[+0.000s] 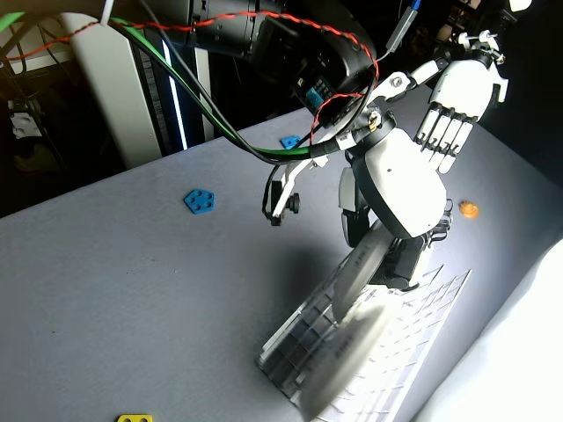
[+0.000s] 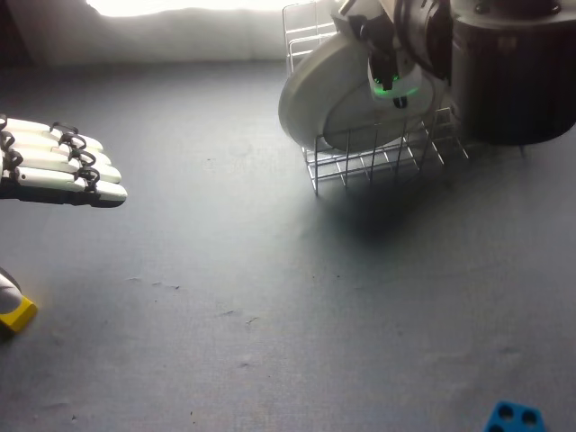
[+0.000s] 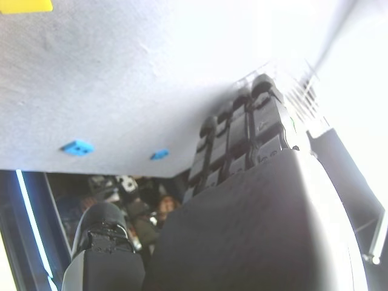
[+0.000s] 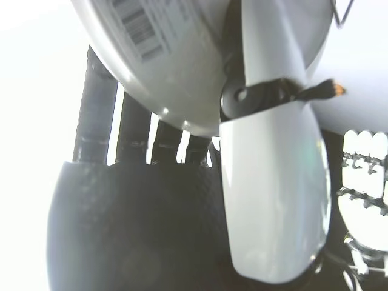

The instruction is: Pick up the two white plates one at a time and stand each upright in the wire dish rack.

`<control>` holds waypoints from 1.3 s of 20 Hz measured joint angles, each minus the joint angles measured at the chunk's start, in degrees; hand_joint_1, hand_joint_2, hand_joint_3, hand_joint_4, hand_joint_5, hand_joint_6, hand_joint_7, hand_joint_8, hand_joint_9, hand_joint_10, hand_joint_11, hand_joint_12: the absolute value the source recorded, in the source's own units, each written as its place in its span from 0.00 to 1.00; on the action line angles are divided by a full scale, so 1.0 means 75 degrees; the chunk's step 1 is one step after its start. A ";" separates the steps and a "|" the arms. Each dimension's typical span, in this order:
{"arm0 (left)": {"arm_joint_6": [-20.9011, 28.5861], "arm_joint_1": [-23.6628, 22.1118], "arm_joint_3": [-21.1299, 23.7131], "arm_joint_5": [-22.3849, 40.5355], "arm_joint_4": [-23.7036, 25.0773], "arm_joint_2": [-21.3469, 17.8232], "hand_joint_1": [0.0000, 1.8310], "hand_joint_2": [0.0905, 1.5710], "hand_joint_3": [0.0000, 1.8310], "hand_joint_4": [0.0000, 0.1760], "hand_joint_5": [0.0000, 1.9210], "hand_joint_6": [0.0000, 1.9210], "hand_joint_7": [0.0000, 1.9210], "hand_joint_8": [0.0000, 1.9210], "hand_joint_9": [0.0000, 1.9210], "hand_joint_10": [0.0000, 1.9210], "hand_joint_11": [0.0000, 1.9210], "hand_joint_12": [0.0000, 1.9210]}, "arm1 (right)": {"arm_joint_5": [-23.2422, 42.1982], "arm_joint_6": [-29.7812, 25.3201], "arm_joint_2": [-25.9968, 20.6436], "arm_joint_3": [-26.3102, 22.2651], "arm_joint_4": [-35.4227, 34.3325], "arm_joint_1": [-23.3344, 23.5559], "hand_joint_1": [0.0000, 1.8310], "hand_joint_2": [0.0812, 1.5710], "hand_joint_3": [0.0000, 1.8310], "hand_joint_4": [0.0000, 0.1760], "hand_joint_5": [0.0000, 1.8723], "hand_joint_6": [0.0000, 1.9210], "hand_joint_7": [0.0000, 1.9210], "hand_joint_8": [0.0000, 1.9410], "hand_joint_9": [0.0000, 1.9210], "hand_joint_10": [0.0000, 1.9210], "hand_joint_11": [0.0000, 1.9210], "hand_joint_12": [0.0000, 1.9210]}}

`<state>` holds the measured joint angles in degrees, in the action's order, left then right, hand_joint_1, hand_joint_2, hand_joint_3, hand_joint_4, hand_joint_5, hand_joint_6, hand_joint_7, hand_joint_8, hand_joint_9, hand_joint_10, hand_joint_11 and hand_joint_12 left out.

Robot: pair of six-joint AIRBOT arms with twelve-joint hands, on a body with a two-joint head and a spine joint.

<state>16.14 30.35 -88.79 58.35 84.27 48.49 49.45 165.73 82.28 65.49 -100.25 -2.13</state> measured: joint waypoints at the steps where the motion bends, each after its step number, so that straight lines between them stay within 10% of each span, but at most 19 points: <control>1: 0.0000 0.0000 0.0000 0.0000 0.0003 0.0000 0.00 0.64 0.00 0.00 0.00 0.00 0.00 0.00 0.00 0.00 0.00 0.00 | -0.0032 0.0000 0.0009 0.0035 0.0041 -0.0044 0.76 0.66 0.00 0.00 0.55 0.47 0.59 0.35 0.51 0.53 0.41 0.56; 18: 0.0000 0.0000 0.0000 0.0003 0.0006 0.0000 0.00 0.64 0.00 0.00 0.00 0.00 0.00 0.00 0.00 0.00 0.00 0.00 | -0.0294 -0.0067 0.0017 0.0035 0.0632 -0.0425 0.75 0.70 0.00 0.00 0.47 0.57 0.53 0.45 0.46 0.64 0.31 0.63; 20: 0.0000 0.0000 0.0000 0.0006 0.0006 0.0000 0.00 0.64 0.00 0.00 0.00 0.00 0.00 0.00 0.00 0.00 0.00 0.00 | -0.0309 -0.0067 0.0017 0.0035 0.0662 -0.0443 0.67 0.69 0.00 0.04 0.49 0.56 0.55 0.45 0.51 0.22 0.32 0.59; 22: 0.0000 0.0000 0.0000 0.0006 0.0006 0.0000 0.00 0.64 0.00 0.00 0.00 0.00 0.00 0.00 0.00 0.00 0.00 0.00 | -0.0312 -0.0061 0.0017 0.0035 0.0691 -0.0466 0.66 0.70 0.00 0.11 0.48 0.57 0.53 0.47 0.53 0.10 0.30 0.57; 24: 0.0000 0.0000 0.0000 0.0015 0.0006 0.0000 0.00 0.64 0.00 0.00 0.00 0.00 0.00 0.00 0.00 0.00 0.00 0.00 | -0.0309 -0.0058 0.0015 0.0035 0.0688 -0.0466 0.63 0.70 0.00 0.00 0.51 0.53 0.51 0.09 0.53 0.04 0.29 0.55; 26: 0.0000 0.0000 0.0000 0.0029 0.0006 0.0000 0.00 0.64 0.00 0.00 0.00 0.00 0.00 0.00 0.00 0.00 0.00 0.00 | -0.0297 -0.0061 0.0015 0.0023 0.0659 -0.0466 0.66 0.63 0.00 0.00 0.48 0.11 0.52 0.01 0.52 0.02 0.28 0.54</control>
<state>16.14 30.35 -88.79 58.57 84.31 48.49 47.22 165.27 82.39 65.67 -95.31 -5.63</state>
